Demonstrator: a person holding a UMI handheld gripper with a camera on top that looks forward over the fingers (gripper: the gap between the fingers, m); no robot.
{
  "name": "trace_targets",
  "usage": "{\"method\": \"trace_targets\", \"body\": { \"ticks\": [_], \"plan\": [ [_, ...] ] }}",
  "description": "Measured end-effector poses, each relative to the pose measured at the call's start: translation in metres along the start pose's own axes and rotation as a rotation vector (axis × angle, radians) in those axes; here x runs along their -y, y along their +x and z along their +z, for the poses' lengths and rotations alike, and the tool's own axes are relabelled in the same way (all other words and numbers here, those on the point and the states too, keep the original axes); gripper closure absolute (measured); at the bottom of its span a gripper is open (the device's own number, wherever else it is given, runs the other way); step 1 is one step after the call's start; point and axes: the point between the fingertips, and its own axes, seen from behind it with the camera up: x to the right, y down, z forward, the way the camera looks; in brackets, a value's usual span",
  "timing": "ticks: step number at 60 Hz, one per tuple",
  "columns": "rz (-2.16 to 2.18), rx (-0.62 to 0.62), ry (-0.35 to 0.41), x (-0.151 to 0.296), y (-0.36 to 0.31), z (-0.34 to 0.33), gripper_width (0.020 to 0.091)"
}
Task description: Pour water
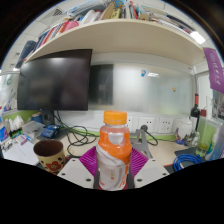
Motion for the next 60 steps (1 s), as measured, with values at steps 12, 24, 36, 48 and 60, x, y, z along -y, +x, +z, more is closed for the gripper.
{"method": "trace_targets", "body": {
  "ticks": [12,24,36,48,60],
  "plan": [
    [-0.012,-0.026,-0.023,-0.005,0.000,-0.010,0.0533],
    [-0.051,-0.124,-0.101,-0.017,0.012,-0.050,0.0278],
    [0.041,-0.167,-0.199,0.004,-0.030,-0.135,0.0288],
    [0.071,-0.221,-0.200,0.045,-0.064,-0.196,0.0281],
    [0.038,-0.258,-0.193,0.059,-0.073,-0.225,0.0284]
  ]
}}
